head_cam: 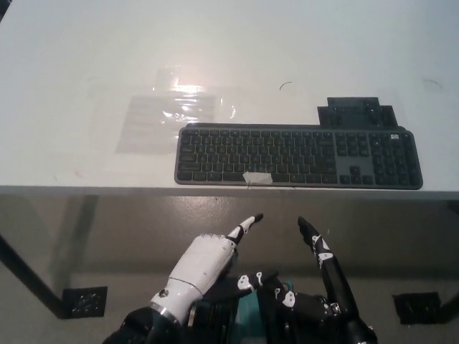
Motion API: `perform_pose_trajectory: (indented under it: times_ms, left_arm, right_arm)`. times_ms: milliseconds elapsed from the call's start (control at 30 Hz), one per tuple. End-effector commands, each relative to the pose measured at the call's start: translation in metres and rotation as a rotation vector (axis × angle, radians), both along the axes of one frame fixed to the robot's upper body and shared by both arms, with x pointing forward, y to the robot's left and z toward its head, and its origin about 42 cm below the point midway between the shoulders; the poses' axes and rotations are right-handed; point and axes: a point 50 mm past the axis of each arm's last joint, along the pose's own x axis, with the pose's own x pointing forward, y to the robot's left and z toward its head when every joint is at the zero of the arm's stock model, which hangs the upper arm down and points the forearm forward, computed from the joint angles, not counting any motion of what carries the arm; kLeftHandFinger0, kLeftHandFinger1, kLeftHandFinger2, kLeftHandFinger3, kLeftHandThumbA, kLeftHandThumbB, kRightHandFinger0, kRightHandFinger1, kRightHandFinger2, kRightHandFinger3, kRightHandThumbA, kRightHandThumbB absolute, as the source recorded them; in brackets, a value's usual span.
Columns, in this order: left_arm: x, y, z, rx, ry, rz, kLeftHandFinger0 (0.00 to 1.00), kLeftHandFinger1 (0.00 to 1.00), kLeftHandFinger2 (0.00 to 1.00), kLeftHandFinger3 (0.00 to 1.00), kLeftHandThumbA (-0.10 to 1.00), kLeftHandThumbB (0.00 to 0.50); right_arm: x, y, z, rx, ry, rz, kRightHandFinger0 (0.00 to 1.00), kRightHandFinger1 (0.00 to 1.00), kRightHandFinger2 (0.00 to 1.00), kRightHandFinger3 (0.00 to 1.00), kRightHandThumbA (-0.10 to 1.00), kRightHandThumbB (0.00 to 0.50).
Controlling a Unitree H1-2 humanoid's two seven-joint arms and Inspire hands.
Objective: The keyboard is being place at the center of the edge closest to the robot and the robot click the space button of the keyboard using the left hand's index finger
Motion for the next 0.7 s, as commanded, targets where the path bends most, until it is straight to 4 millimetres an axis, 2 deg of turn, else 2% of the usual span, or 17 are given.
perform_pose_trajectory:
  times_ms: [0,67,133,200,267,300,333,367,400,433,467,667]
  left_arm:
    - [-0.081,0.033,0.179,-0.335,-0.309,-0.29,0.0,0.0,0.14,1.0,1.0,0.486]
    - [-0.095,0.04,0.182,-0.352,-0.306,-0.313,0.0,0.0,0.1,1.0,1.0,0.467]
    - [-0.1,0.043,0.179,-0.353,-0.288,-0.323,0.0,0.0,0.08,1.0,1.0,0.45]
    - [-0.102,0.047,0.165,-0.363,-0.251,-0.328,0.0,0.0,0.02,1.0,1.0,0.418]
    - [-0.103,0.051,0.148,-0.393,-0.163,-0.326,0.0,0.0,0.02,1.0,1.0,0.399]
    - [-0.102,0.054,0.137,-0.4,-0.133,-0.316,0.16,0.13,0.19,1.0,1.0,0.351]
    - [-0.101,0.056,0.133,-0.4,-0.119,-0.312,0.36,0.29,0.32,1.0,1.0,0.343]
    - [-0.1,0.057,0.128,-0.4,-0.103,-0.309,0.46,0.34,0.36,1.0,1.0,0.34]
    - [-0.097,0.058,0.117,-0.398,-0.07,-0.303,0.92,0.72,0.81,1.0,1.0,0.316]
    - [-0.097,0.059,0.105,-0.404,-0.018,-0.294,1.0,0.98,1.0,1.0,1.0,0.329]
    - [-0.095,0.061,0.09,-0.409,0.057,-0.261,1.0,1.0,1.0,1.0,1.0,0.353]
    - [-0.087,0.073,0.035,-0.332,0.152,-0.154,1.0,1.0,1.0,1.0,1.0,0.341]
  right_arm:
    - [0.006,0.005,0.013,0.049,-0.084,-0.055,1.0,1.0,1.0,1.0,1.0,0.335]
    - [0.004,0.006,0.01,0.046,-0.076,-0.05,1.0,1.0,1.0,1.0,1.0,0.333]
    - [0.003,0.006,0.01,0.048,-0.073,-0.047,1.0,1.0,1.0,1.0,1.0,0.333]
    - [0.002,0.006,0.01,0.049,-0.073,-0.044,1.0,1.0,1.0,1.0,1.0,0.328]
    - [0.002,0.006,0.01,0.049,-0.072,-0.044,1.0,1.0,1.0,1.0,1.0,0.316]
    - [0.002,0.006,0.009,0.051,-0.07,-0.043,1.0,1.0,1.0,1.0,1.0,0.318]
    - [0.003,0.006,0.01,0.053,-0.071,-0.041,1.0,1.0,1.0,1.0,1.0,0.319]
    - [0.004,0.006,0.01,0.054,-0.072,-0.04,1.0,1.0,1.0,1.0,1.0,0.32]
    - [0.004,0.006,0.01,0.055,-0.071,-0.04,1.0,1.0,1.0,1.0,1.0,0.319]
    - [0.003,0.006,0.01,0.055,-0.071,-0.04,1.0,1.0,1.0,1.0,1.0,0.32]
    - [0.003,0.007,0.01,0.052,-0.072,-0.038,1.0,1.0,1.0,1.0,1.0,0.323]
    - [0.001,0.006,0.008,0.047,-0.064,-0.033,1.0,1.0,1.0,1.0,1.0,0.332]
